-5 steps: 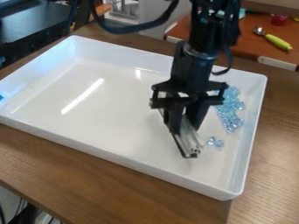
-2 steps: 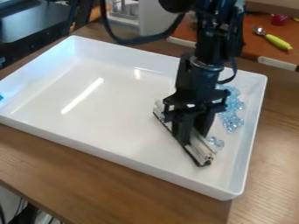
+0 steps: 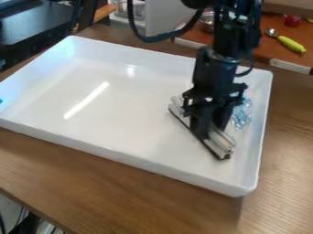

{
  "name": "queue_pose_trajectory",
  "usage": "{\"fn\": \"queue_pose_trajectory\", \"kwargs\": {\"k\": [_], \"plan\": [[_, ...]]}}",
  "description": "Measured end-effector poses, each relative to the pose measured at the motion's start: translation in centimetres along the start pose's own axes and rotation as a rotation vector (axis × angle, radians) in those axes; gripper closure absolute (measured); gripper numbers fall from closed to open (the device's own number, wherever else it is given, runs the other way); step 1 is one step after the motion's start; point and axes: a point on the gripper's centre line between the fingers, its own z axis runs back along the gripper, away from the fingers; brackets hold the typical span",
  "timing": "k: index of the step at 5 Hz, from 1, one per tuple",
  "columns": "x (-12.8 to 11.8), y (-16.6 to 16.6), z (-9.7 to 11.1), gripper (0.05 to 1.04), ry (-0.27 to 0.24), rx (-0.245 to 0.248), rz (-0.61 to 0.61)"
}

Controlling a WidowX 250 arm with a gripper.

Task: Sweep into pile

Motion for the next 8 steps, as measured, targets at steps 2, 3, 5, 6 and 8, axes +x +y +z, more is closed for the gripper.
{"fn": "queue_pose_trajectory", "kwargs": {"k": [2, 3, 5, 6, 8], "plan": [[0.9, -0.9, 0.5, 0.708, 0.009, -0.012, -0.014], [1.2, -0.8, 0.8, 0.708, 0.007, -0.019, -0.072], [4.5, 5.1, 7.0, 0.708, -0.025, -0.143, -0.258], [6.6, 7.6, 5.5, 0.708, -0.148, -0.086, -0.366], [13.0, 11.9, 2.0, 0.708, -0.242, -0.062, -0.465]]}}
